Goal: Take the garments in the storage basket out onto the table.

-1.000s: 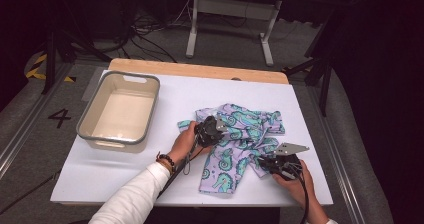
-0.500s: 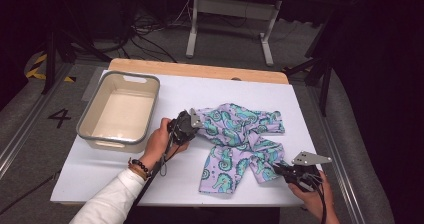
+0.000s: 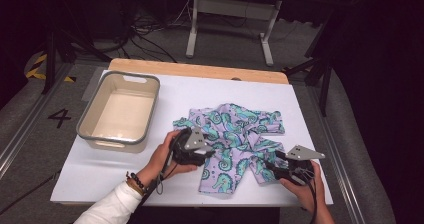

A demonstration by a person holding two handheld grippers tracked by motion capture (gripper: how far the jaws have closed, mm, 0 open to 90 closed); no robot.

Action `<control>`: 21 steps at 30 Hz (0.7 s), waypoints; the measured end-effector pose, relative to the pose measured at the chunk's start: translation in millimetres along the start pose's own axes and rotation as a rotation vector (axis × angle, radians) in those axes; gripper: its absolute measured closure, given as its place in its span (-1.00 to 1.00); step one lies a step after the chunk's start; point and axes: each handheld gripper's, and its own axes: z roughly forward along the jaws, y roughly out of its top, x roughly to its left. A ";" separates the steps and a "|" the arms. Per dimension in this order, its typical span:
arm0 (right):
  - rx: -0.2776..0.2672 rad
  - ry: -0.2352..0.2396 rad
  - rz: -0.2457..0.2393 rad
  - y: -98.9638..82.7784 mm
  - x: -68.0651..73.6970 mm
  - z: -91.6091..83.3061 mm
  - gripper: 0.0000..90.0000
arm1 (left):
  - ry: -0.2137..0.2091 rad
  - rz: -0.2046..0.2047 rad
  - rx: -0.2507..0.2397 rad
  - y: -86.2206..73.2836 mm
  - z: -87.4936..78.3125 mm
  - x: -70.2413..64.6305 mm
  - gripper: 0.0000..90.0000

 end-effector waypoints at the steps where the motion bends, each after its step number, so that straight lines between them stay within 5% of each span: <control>1: 0.012 -0.002 0.003 -0.3 -0.4 4.1 -0.11 | -0.056 0.025 0.010 -0.4 4.3 -8.8 -0.11; 3: 0.055 0.051 -0.003 -3.9 -1.0 16.2 -0.16 | -0.101 0.053 0.055 -1.9 13.4 -22.3 -0.14; 6: 0.086 0.066 0.004 -8.5 -0.9 26.7 -0.14 | -0.130 0.062 0.116 -6.7 30.2 -32.1 -0.20; 12: 0.072 0.102 0.047 -8.3 -2.8 33.4 0.20 | -0.164 0.018 0.163 -17.7 52.2 -27.0 -0.14; 14: 0.067 0.119 0.056 -7.4 -3.9 34.8 0.39 | -0.189 -0.021 0.154 -18.9 53.9 -22.0 0.00; 16: 0.060 0.145 0.066 -6.5 -4.2 36.1 0.69 | -0.168 -0.011 0.155 -18.3 53.3 -18.2 0.34; 19: 0.071 0.159 0.039 -3.7 0.1 36.8 0.90 | -0.167 0.001 0.172 -18.6 50.4 -15.0 0.93; 21: 0.077 0.160 0.024 -2.8 3.0 35.1 0.92 | -0.174 0.017 0.189 -19.4 45.7 -14.4 0.98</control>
